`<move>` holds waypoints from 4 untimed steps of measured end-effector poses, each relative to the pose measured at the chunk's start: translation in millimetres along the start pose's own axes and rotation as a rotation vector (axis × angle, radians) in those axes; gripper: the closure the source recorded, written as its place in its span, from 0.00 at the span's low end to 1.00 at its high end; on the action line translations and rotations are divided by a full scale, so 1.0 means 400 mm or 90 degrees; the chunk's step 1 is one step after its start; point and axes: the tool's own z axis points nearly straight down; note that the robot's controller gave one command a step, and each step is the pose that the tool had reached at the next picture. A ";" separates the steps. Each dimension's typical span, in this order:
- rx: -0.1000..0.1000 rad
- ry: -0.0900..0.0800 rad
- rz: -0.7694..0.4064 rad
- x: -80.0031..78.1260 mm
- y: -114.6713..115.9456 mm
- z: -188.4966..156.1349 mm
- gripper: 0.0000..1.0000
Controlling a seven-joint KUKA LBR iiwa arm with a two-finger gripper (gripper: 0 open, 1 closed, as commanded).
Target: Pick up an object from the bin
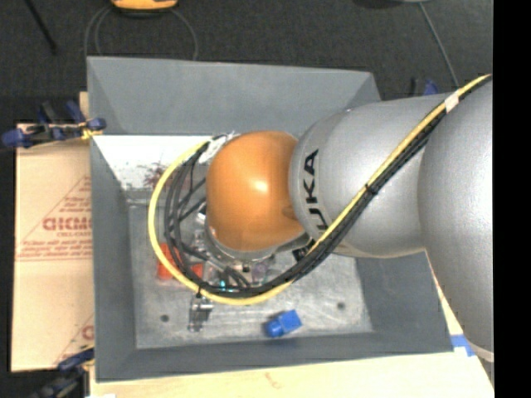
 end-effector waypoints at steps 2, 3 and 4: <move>0.000 -0.009 -0.089 -0.263 -0.207 0.194 0.00; 0.001 -0.008 -0.348 -0.324 -0.160 0.196 0.00; -0.005 -0.002 -0.449 -0.369 -0.239 0.259 0.00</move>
Offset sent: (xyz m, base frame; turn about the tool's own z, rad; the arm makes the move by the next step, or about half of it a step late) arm 0.0936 -0.0348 -0.1101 0.0593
